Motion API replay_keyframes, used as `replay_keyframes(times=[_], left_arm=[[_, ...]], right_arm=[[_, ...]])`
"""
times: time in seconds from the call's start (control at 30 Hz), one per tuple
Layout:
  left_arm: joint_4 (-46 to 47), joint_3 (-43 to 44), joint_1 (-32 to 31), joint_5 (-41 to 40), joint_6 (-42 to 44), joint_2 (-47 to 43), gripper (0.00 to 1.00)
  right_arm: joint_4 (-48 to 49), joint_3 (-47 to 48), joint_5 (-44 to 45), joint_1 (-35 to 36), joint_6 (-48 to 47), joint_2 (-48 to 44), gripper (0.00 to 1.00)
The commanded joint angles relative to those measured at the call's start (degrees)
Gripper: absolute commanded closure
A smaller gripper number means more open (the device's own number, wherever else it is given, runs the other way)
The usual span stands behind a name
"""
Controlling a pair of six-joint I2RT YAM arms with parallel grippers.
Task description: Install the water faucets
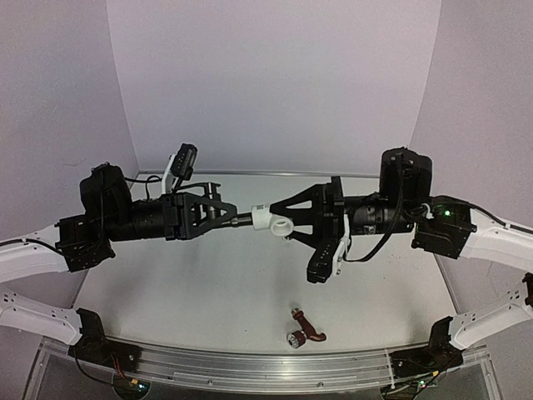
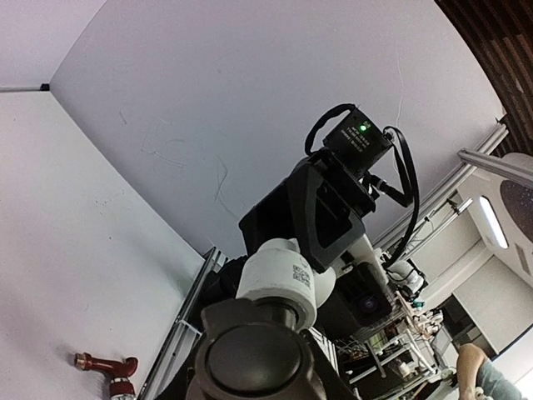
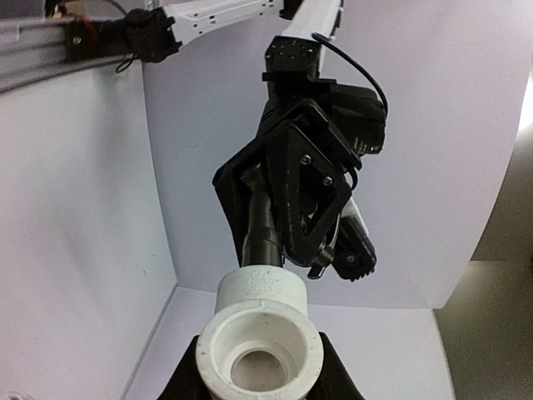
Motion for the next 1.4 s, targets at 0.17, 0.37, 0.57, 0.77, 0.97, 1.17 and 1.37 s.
replay_keyframes(times=[0.17, 0.37, 0.57, 0.77, 0.97, 1.17, 1.37], left_arm=[[-1.9, 5.8, 0.1, 3.6, 15.6, 0.6, 1.00], [-6.8, 6.2, -0.8, 3.9, 29.4, -1.8, 1.00], [-11.5, 6.2, -0.9, 3.1, 37.7, -5.8, 1.00], [-18.0, 6.9, -0.9, 0.8, 40.1, -6.6, 1.00], [-17.5, 7.0, -0.9, -0.7, 34.9, -5.3, 1.00], [-8.4, 4.7, -0.9, -0.8, 24.1, -4.6, 1.00], [-2.9, 2.7, -0.8, -5.4, 15.1, -6.1, 1.00]], right_arm=[[-4.0, 9.4, -2.6, 0.5, 46.6, 2.0, 0.86], [-3.9, 9.4, -2.0, 0.4, 79.7, 2.8, 0.91], [-3.6, 9.4, -4.0, -0.9, 103.4, 4.0, 0.93], [-0.9, 10.0, -10.6, -6.2, 123.3, 6.6, 0.96], [1.5, 10.3, -15.3, -6.9, 127.1, 7.8, 0.79], [-3.9, 15.5, -7.5, -9.5, 109.1, 7.7, 0.17], [-10.2, 22.1, 1.0, -10.0, 77.6, 6.3, 0.02]])
